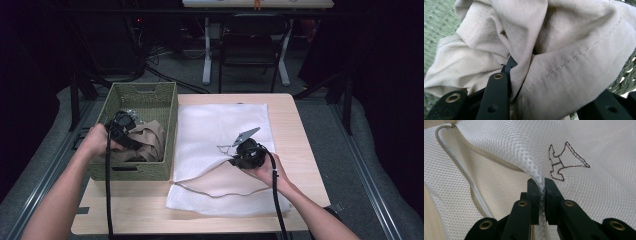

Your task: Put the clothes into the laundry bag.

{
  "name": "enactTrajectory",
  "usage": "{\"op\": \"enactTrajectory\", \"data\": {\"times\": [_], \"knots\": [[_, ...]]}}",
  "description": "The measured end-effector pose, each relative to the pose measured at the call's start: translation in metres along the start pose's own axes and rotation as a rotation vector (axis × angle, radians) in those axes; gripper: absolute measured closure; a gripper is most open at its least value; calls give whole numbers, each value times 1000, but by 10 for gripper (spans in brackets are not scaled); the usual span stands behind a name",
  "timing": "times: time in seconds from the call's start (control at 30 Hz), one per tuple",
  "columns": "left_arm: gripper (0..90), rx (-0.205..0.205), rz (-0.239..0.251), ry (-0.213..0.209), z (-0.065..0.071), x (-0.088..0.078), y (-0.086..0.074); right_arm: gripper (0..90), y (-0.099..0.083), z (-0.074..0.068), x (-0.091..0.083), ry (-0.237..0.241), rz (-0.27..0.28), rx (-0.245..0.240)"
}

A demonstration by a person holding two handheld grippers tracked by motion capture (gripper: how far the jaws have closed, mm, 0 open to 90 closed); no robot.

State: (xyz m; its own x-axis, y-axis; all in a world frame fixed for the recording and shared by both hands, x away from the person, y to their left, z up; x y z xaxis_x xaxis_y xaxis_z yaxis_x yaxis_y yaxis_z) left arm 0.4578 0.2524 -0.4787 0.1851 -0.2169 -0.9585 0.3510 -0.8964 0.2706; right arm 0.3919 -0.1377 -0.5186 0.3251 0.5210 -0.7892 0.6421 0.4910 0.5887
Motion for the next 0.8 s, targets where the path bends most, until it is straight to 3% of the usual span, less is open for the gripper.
{"op": "enactTrajectory", "data": {"times": [0.8], "knots": [[608, -10, 28, 48, -3, -34, -4, 845, 0, 1, 0, 1, 2, -1]]}}
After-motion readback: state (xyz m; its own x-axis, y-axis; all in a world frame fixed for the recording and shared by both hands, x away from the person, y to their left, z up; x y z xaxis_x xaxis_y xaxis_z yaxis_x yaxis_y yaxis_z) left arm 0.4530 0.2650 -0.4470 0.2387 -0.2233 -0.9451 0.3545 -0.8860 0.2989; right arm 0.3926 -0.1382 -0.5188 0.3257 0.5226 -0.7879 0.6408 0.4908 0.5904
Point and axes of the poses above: each handheld gripper's, and its own axes: x roughly forward along the jaws, y roughly out of its top, z roughly to its right, the point moved 3 cm from there along x, roughly forward along the jaws, and after that the axes turned 15 degrees about x, right-handed, at the moved point
